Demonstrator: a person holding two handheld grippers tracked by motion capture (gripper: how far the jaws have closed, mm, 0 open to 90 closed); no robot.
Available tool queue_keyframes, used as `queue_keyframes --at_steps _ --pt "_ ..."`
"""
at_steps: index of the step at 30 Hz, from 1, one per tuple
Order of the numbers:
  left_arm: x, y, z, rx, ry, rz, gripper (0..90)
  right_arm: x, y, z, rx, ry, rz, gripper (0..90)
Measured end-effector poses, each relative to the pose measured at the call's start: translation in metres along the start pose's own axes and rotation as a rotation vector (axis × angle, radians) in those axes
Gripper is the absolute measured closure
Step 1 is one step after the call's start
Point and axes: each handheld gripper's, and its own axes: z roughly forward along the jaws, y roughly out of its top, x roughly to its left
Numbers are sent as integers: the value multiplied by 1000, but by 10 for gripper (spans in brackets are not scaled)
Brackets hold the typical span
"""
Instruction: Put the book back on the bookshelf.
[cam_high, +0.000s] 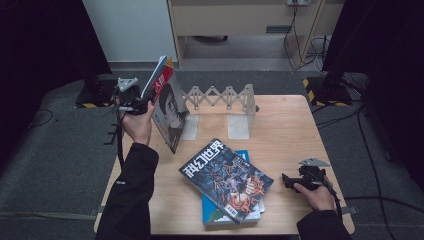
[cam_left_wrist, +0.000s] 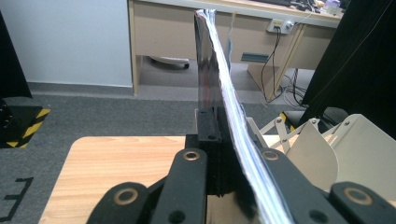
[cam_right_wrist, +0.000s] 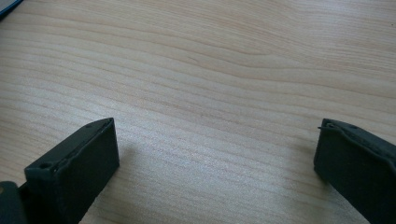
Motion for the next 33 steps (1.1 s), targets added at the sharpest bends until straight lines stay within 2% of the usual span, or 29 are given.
queue_keyframes --at_steps 9,14,17,28,33 --pt "-10 -4 9 -8 52 54 864 0 0 0 0 0 -1 3" --pt "-12 -9 15 -13 69 58 864 0 0 0 0 0 -2 3" --pt "-14 -12 16 -16 85 78 864 0 0 0 -1 0 -2 3" --pt "-13 -24 21 -22 95 72 862 0 0 0 2 1 1 3" --pt "-11 -27 18 -16 81 62 858 0 0 0 1 0 1 3"
